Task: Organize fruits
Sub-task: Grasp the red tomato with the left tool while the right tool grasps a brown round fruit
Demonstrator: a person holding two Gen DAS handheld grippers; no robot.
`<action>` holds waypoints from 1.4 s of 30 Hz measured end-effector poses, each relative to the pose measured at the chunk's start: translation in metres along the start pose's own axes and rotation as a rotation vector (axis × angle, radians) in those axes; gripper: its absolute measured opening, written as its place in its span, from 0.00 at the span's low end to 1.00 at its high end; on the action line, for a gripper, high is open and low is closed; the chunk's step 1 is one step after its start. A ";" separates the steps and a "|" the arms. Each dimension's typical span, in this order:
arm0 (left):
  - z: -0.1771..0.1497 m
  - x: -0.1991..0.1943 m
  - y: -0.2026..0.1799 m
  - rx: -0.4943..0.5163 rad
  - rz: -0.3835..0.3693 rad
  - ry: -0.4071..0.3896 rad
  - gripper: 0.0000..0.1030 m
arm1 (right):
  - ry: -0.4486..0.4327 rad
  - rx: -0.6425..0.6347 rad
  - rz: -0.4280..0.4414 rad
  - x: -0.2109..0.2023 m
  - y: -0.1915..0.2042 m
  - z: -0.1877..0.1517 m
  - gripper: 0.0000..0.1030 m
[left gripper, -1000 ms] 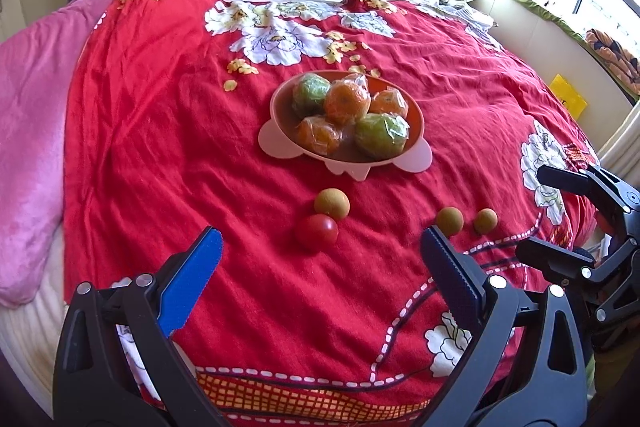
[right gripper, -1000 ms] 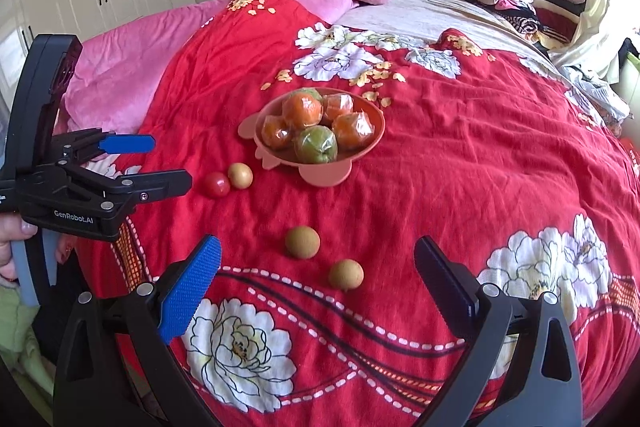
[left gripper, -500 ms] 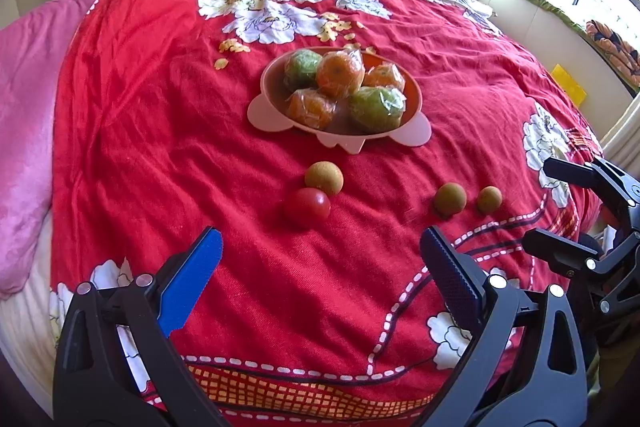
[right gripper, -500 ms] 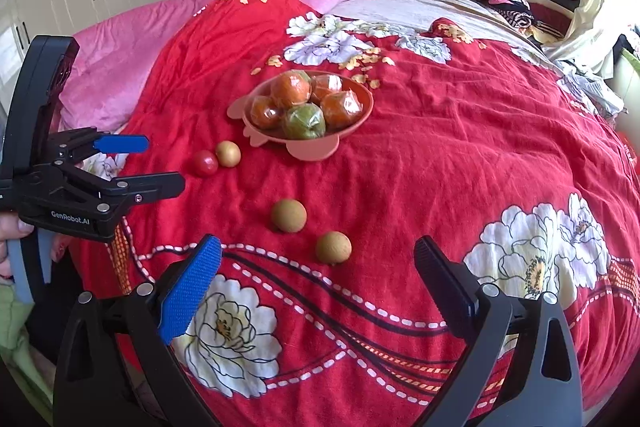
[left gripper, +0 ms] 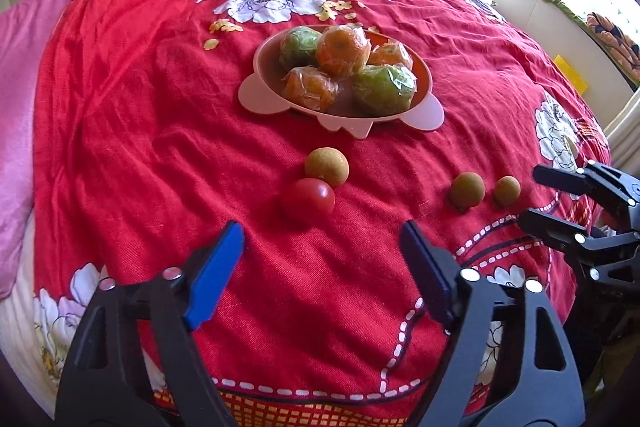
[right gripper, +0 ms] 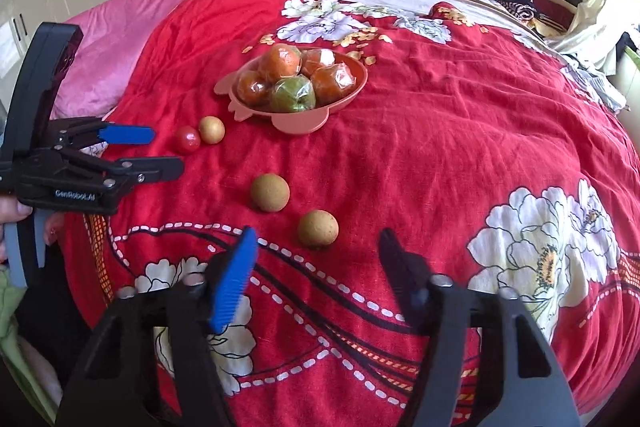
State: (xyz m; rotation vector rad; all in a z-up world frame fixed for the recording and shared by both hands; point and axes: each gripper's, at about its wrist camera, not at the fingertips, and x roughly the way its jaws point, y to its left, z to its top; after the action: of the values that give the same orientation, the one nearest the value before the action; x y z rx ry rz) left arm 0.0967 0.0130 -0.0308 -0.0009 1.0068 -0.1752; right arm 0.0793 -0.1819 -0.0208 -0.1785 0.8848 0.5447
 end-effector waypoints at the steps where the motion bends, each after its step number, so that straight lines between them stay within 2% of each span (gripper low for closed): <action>1: 0.001 0.001 0.000 0.001 -0.002 0.002 0.64 | 0.002 -0.002 0.008 0.001 0.000 0.000 0.44; 4: 0.003 0.001 0.001 0.000 -0.011 -0.001 0.58 | 0.008 -0.011 0.016 0.006 0.002 0.000 0.34; 8: 0.006 0.004 0.004 0.002 -0.020 0.004 0.50 | 0.026 -0.016 0.023 0.013 0.001 0.000 0.28; 10: 0.007 0.006 0.004 0.001 -0.025 0.011 0.49 | 0.033 -0.009 0.022 0.017 -0.001 0.001 0.24; 15: 0.010 0.011 0.006 0.004 -0.028 0.024 0.41 | 0.039 0.002 0.025 0.025 -0.005 0.002 0.24; 18: 0.012 0.016 0.007 0.005 -0.027 0.032 0.39 | 0.038 0.001 0.027 0.028 -0.006 0.004 0.22; 19: 0.013 0.017 0.007 0.006 -0.027 0.034 0.36 | 0.037 0.003 0.028 0.029 -0.007 0.004 0.22; 31: 0.017 0.029 0.007 0.012 -0.026 0.032 0.33 | 0.017 0.047 0.054 0.022 -0.013 0.006 0.22; 42: 0.019 0.026 0.013 -0.008 -0.067 0.019 0.22 | -0.030 0.078 0.059 0.002 -0.014 0.012 0.22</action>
State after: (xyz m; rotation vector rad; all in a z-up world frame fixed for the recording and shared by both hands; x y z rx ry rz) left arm 0.1284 0.0200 -0.0433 -0.0402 1.0275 -0.2327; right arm 0.0958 -0.1885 -0.0154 -0.0736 0.8831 0.5654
